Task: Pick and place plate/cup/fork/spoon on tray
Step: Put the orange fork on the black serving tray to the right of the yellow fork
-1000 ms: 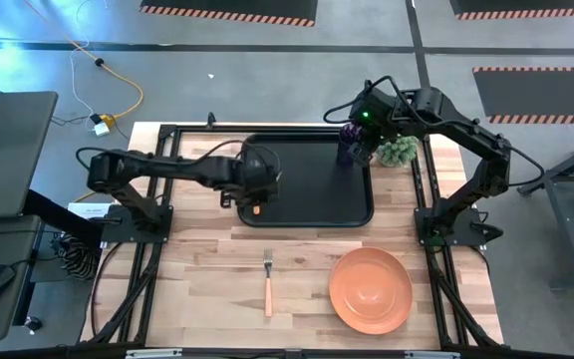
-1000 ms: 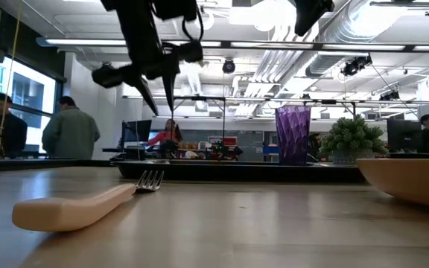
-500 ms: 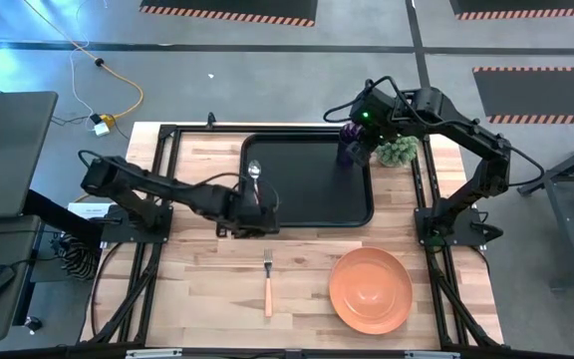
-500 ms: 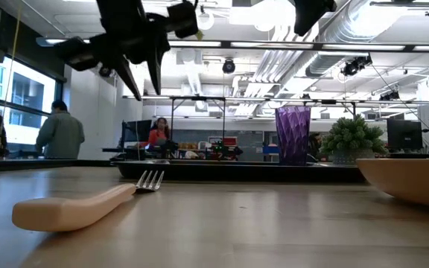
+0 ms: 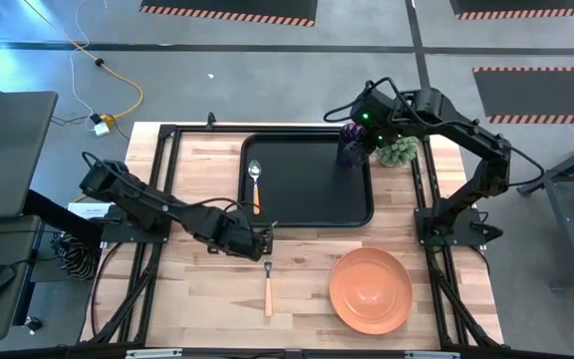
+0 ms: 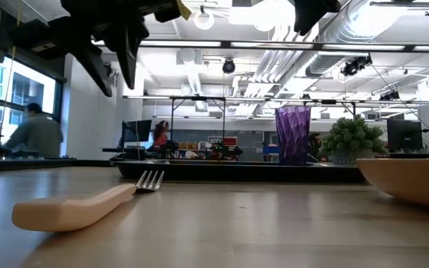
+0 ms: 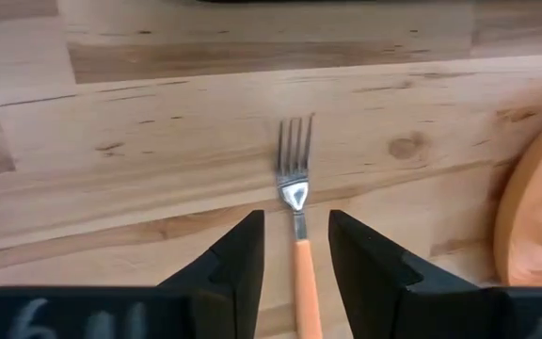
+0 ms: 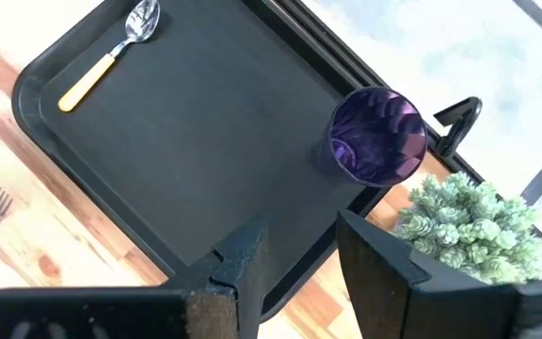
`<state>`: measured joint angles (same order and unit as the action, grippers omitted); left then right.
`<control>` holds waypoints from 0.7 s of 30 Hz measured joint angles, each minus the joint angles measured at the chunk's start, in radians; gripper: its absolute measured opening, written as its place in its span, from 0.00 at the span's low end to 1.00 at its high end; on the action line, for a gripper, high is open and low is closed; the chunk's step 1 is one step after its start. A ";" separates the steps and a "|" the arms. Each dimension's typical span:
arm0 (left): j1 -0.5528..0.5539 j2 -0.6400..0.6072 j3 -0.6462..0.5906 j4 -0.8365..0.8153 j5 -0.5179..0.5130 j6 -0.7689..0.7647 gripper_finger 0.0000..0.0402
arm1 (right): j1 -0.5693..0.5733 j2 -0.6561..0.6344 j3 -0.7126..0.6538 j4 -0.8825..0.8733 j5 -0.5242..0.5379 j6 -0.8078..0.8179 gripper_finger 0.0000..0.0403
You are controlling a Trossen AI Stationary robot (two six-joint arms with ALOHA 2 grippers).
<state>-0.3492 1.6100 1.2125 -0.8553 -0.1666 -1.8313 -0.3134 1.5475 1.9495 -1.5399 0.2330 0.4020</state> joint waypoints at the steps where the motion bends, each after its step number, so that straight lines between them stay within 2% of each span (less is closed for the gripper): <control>1: -0.002 0.000 0.000 0.005 -0.001 -0.001 0.28 | 0.000 0.000 0.000 -0.001 -0.001 0.007 0.30; 7: -0.034 0.039 -0.001 0.072 0.000 -0.060 0.38 | 0.000 0.000 0.000 -0.005 -0.001 0.021 0.30; 10: -0.050 0.073 0.001 0.178 0.004 -0.085 0.41 | 0.000 0.000 0.000 -0.005 -0.001 0.043 0.30; 17: -0.072 0.162 0.000 0.344 0.007 -0.112 0.42 | 0.000 0.000 0.000 -0.005 -0.001 0.046 0.30; 21: -0.081 0.190 0.000 0.363 0.040 -0.139 0.42 | 0.000 0.000 0.000 -0.014 -0.002 0.046 0.30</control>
<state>-0.4297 1.7998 1.2130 -0.4926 -0.1264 -1.9701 -0.3134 1.5478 1.9495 -1.5542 0.2314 0.4480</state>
